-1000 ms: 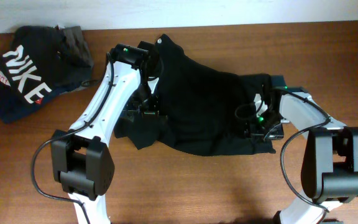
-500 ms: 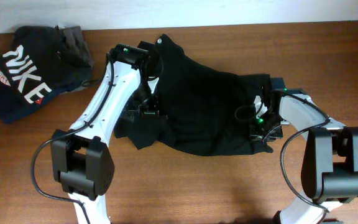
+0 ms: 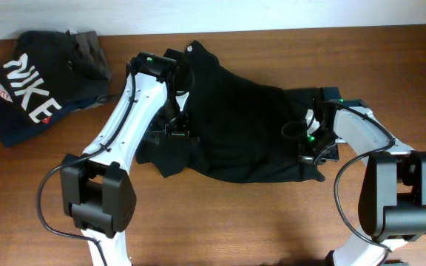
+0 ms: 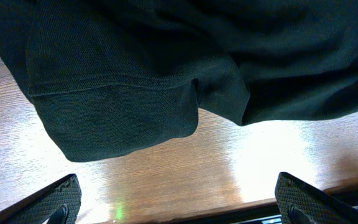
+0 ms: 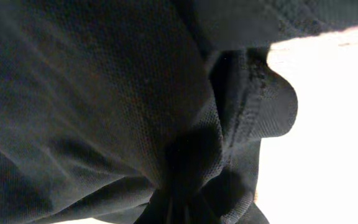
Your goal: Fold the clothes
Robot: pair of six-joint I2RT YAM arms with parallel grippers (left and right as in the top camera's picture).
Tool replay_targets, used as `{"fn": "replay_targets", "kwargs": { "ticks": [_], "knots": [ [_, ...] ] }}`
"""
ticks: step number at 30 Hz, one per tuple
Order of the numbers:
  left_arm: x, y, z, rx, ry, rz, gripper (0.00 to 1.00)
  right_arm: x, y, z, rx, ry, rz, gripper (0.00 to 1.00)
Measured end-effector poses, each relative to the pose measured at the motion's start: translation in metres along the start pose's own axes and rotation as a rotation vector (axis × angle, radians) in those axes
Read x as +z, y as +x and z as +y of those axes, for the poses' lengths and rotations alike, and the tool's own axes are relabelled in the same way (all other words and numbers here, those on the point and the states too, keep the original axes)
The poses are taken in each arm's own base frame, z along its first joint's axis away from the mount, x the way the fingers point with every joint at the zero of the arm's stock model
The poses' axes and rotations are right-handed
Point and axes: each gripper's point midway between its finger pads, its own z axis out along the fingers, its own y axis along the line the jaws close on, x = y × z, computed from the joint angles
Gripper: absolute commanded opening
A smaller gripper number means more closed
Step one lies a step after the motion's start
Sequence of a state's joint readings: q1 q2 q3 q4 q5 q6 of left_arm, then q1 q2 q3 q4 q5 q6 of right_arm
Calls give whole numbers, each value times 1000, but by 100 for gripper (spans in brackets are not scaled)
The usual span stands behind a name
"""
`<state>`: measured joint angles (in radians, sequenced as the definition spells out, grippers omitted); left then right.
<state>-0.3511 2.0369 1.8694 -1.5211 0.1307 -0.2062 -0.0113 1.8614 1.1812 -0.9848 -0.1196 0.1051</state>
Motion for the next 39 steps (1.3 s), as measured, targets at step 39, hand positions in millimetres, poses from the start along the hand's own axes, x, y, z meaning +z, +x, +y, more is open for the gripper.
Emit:
{"fn": "replay_targets", "kwargs": {
  "ticks": [39],
  "knots": [
    [0, -3, 5, 1, -33, -16, 99, -99, 121, -29, 249, 229, 289, 4]
  ]
}}
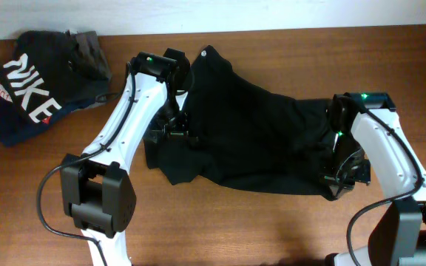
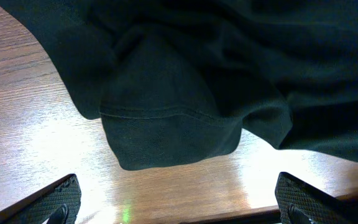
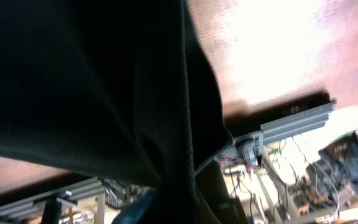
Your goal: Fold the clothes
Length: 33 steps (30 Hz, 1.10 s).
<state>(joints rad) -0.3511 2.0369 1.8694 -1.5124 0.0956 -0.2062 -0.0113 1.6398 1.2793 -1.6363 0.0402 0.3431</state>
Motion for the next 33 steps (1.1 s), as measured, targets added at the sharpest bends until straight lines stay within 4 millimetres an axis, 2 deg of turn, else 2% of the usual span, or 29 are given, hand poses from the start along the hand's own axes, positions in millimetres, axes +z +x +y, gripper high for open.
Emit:
{"fn": "replay_targets", "kwargs": {
  "ticks": [1, 6, 9, 10, 13, 15, 17, 18, 20, 24, 25, 27, 29, 31, 33],
  "knots": [
    [0, 0, 0, 0, 0, 0, 99, -1, 3, -1, 6, 1, 5, 5],
    [0, -1, 0, 1, -2, -6, 99, -13, 16, -4, 37, -34, -57, 22],
    [0, -3, 0, 1, 0, -11, 99, -23, 24, -7, 46, -59, -123, 45],
    [0, -3, 0, 1, 0, -11, 99, -25, 26, -8, 50, -67, -138, 56],
    [0, -3, 0, 1, 0, -11, 99, -30, 31, -9, 54, -83, -173, 56],
    [0, -3, 0, 1, 0, -11, 99, -31, 27, -8, 56, -91, -192, 57],
    [0, -3, 0, 1, 0, -11, 99, -35, 13, -3, 57, -114, -247, 58],
    [0, -3, 0, 1, 0, -11, 99, -39, 1, 1, 59, -134, -297, 68],
    [0, -3, 0, 1, 0, -11, 99, -48, -22, 9, 59, -171, -398, 74],
    [0, -3, 0, 1, 0, -11, 99, -79, -73, 22, 78, -260, -626, 74],
    [0, -3, 0, 1, 0, -13, 99, -85, -79, 22, 82, -271, -658, 74],
    [0, -3, 0, 1, 0, -14, 99, -107, -108, 20, 104, -312, -786, 74],
    [0, -3, 0, 1, 0, -14, 99, -115, -132, 15, 116, -319, -844, 75],
    [0, -3, 0, 1, 0, -13, 99, -111, -150, 10, 123, -309, -847, 76],
    [0, -3, 0, 1, 0, -14, 99, -84, -184, 3, 134, -287, -795, 76]
  ]
}}
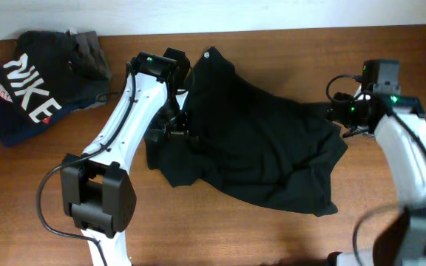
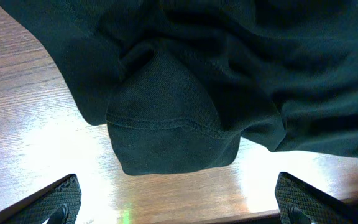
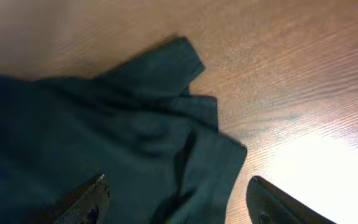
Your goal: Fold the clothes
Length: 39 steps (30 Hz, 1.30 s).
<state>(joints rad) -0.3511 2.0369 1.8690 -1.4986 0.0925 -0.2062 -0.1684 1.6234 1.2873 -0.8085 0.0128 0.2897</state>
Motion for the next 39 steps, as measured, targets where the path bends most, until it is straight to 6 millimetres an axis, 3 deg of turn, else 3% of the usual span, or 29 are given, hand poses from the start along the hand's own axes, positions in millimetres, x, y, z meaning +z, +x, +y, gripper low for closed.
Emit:
{"fn": "replay_targets", "kwargs": {
  "ticks": [6, 12, 25, 30, 39],
  "knots": [
    [0, -1, 0, 1, -2, -7, 99, 70, 0, -8, 20, -87, 93, 77],
    [0, -3, 0, 1, 0, -13, 99, 108, 6, 8, 26, -206, 139, 76],
    [0, -5, -1, 2, 1, -21, 99, 121, 12, 18, 29, -270, 169, 70],
    [0, -5, -1, 2, 1, -21, 99, 121, 12, 18, 28, -272, 167, 59],
    [0, -5, -1, 2, 1, -21, 99, 123, 12, 19, 25, -275, 166, 60]
  ]
}}
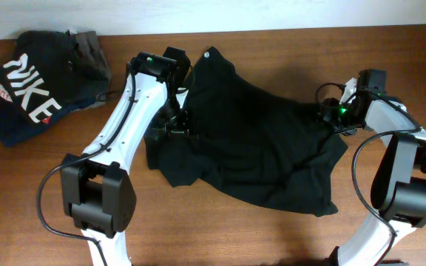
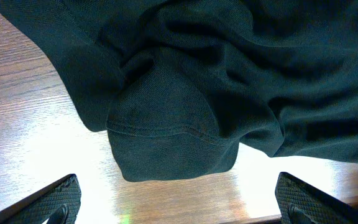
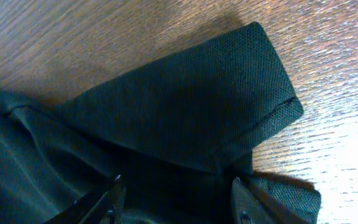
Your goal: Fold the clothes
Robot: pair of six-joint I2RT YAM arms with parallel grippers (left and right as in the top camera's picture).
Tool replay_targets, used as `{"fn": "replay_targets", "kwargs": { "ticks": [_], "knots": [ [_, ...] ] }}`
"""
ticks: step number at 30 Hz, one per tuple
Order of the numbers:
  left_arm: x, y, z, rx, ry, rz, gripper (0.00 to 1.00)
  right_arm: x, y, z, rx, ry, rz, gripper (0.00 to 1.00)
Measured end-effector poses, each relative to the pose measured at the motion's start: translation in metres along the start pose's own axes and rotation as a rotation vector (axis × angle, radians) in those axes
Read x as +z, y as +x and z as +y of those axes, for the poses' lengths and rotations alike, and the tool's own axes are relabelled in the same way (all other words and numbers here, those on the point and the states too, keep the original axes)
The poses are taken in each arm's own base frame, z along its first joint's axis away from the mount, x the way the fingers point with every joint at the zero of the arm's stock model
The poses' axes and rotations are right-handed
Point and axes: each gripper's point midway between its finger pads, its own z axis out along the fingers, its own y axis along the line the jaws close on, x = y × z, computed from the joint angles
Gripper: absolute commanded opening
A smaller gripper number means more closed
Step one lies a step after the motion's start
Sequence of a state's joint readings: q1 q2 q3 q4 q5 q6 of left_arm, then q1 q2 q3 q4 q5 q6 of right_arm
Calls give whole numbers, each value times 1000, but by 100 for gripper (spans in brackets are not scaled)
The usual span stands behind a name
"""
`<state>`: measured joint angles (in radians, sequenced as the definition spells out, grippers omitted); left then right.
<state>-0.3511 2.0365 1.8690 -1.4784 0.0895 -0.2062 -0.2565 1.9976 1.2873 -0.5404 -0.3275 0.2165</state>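
A black polo shirt (image 1: 250, 148) lies spread and rumpled across the middle of the table. My left gripper (image 1: 172, 129) hovers over its left sleeve (image 2: 166, 137), jaws wide open and empty, fingertips (image 2: 58, 199) at the frame's lower corners. My right gripper (image 1: 333, 111) is low over the shirt's right sleeve (image 3: 185, 106), open. Its fingers (image 3: 101, 202) straddle dark fabric just below the sleeve cuff, with nothing pinched.
A pile of other clothes, with a dark Nike garment (image 1: 28, 89) on top, sits at the back left corner. Bare wood table (image 1: 220, 236) runs along the front edge and right of the shirt.
My right gripper has come down and in from above the table's right end to just over the shirt's right sleeve, still open. The left gripper and the shirt have hardly changed.
First my right gripper was shut on cloth at the shirt's lower right. Then it held that cloth further out to the right. Later it was open and raised, with the shirt spread wider. Now it sits low on the right sleeve. The left gripper stayed open over the left sleeve.
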Motion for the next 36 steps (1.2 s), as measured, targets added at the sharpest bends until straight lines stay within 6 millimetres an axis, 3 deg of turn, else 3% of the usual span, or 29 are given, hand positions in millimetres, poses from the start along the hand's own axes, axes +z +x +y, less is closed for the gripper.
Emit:
{"fn": "replay_targets", "kwargs": {
  "ticks": [6, 15, 22, 36],
  "knots": [
    [0, 0, 0, 0, 0, 0, 99, 3, -1, 0, 0, -4, -1, 59],
    [0, -1, 0, 0, 1, -4, 100, 10, -6, -2, -7, -5, -9, 4],
    [0, -4, -1, 1, 3, -15, 99, 5, -27, 5, -1, -16, -53, 4],
    [0, -7, -1, 3, 6, -28, 99, -30, -113, 35, -41, -86, -339, 4]
  ]
}}
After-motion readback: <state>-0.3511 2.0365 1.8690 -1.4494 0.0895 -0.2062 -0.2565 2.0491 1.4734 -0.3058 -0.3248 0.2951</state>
